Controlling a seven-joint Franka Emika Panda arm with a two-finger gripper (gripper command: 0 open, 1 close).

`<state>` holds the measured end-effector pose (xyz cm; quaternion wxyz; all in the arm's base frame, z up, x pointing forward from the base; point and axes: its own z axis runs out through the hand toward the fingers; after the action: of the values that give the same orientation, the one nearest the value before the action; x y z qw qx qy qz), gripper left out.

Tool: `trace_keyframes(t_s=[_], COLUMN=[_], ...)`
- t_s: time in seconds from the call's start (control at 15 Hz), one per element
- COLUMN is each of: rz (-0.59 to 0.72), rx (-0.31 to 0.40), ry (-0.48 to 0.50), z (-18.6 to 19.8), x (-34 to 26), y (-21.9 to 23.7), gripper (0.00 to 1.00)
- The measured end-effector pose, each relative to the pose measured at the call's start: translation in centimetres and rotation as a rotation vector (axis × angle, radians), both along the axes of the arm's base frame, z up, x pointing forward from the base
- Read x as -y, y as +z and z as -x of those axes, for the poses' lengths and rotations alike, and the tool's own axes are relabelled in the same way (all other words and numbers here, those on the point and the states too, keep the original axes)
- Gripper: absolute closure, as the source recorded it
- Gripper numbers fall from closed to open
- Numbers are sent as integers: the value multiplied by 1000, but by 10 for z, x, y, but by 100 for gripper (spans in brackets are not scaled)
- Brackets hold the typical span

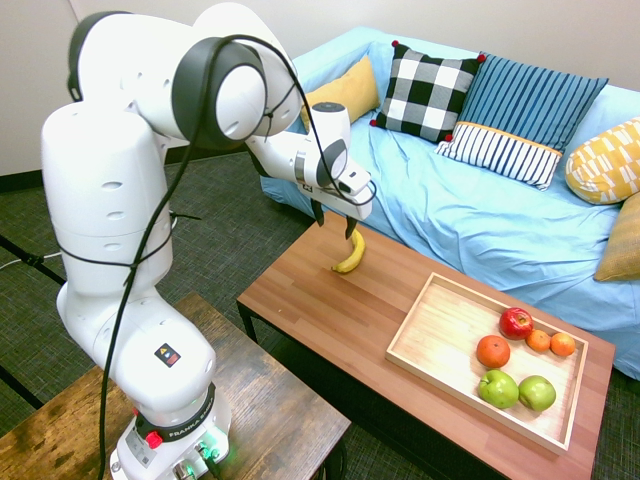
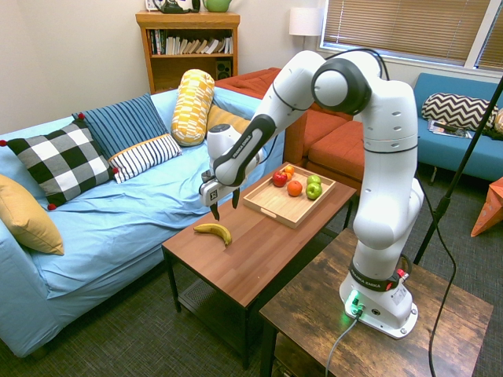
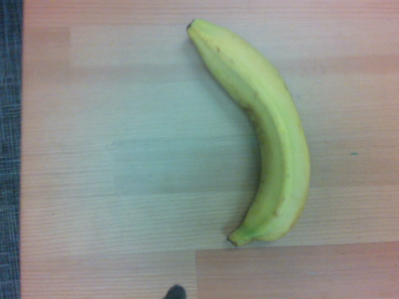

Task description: Put banana in the tray

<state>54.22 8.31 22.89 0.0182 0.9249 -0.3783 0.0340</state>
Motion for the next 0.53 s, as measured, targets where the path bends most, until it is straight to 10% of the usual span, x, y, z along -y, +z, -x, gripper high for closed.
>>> trace_keyframes(t_s=[0.53], rz=[42], rx=[-57], ry=[-66], z=[-45], x=[8], y=[-93], gripper=[0])
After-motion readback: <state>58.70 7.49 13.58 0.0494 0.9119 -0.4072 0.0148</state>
